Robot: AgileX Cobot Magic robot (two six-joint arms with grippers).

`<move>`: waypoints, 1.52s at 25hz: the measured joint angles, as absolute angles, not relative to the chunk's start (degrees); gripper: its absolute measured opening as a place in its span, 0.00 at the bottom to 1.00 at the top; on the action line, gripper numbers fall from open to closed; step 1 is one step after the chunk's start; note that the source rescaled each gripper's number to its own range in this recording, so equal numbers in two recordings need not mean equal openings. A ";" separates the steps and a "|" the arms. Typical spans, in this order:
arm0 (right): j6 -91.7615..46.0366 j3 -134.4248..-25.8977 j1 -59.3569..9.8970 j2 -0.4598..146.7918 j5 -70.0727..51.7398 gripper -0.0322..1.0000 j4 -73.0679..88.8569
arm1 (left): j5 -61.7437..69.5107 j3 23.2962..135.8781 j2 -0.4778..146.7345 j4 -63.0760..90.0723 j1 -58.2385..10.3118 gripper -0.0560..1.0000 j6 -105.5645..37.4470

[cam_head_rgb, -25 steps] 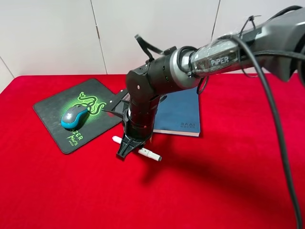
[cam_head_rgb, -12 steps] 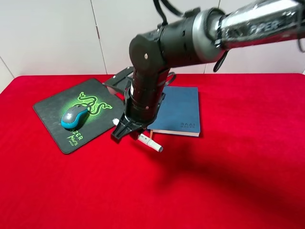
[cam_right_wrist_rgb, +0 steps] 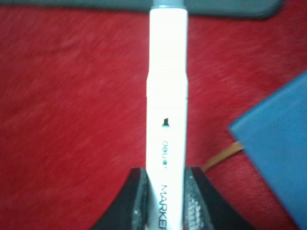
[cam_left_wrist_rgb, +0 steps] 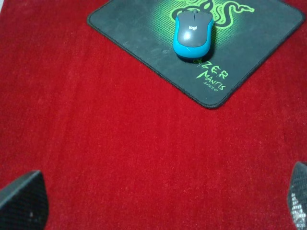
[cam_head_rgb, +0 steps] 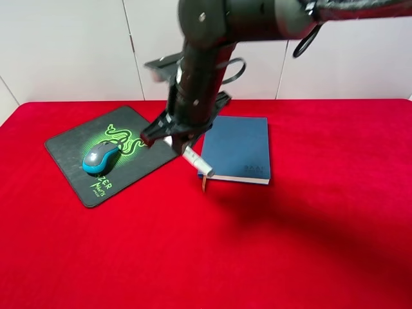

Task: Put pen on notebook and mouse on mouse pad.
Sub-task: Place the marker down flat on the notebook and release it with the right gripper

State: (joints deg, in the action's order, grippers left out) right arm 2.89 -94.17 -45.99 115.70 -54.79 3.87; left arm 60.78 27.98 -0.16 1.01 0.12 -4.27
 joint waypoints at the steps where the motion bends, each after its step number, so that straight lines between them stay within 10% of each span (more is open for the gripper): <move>1: 3.28 -94.52 -44.94 115.70 -54.86 0.03 3.87 | 60.78 27.98 -0.16 1.01 0.12 1.00 -4.27; 15: 3.62 -95.49 -30.89 117.99 -52.75 0.03 3.57 | 60.78 27.98 -0.16 0.96 0.12 1.00 -4.27; 38: 3.62 -95.54 -29.75 127.06 -49.89 0.03 0.37 | 60.78 27.98 -0.16 0.96 0.12 1.00 -4.27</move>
